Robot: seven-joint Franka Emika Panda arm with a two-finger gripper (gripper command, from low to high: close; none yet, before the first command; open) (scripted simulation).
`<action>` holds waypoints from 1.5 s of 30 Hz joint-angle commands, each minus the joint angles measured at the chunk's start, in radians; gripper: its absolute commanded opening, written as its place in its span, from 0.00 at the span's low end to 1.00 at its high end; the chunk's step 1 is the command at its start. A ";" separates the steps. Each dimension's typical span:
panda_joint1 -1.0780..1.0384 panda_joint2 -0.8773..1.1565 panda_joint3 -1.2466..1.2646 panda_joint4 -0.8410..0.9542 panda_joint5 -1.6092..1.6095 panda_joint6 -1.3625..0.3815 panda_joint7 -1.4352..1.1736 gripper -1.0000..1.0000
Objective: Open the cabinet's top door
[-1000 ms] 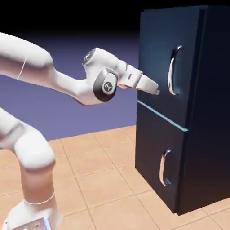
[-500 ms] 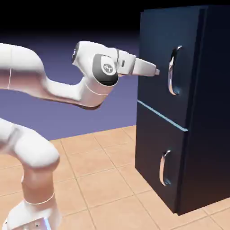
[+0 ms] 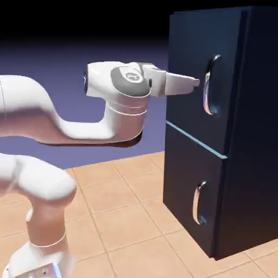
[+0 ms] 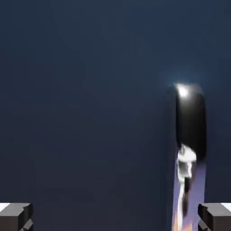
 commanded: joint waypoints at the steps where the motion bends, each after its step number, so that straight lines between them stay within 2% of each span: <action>1: 0.012 -0.010 -0.017 0.007 -0.044 0.001 0.030 0.50; 7: 0.069 -0.059 -0.099 0.039 -0.250 0.005 0.170 0.50; 13: 0.270 -0.026 -0.182 0.140 -0.322 -0.086 0.197 0.50; 14: 0.270 -0.026 -0.182 0.140 -0.322 -0.086 0.197 0.00; 22: 0.017 -0.090 0.041 -0.069 -0.214 -0.263 0.233 0.00; 31: -0.237 -0.222 0.367 -0.285 0.073 -0.480 0.201 0.00; 45: -0.324 -0.375 0.874 -0.402 0.584 -0.867 0.138 0.00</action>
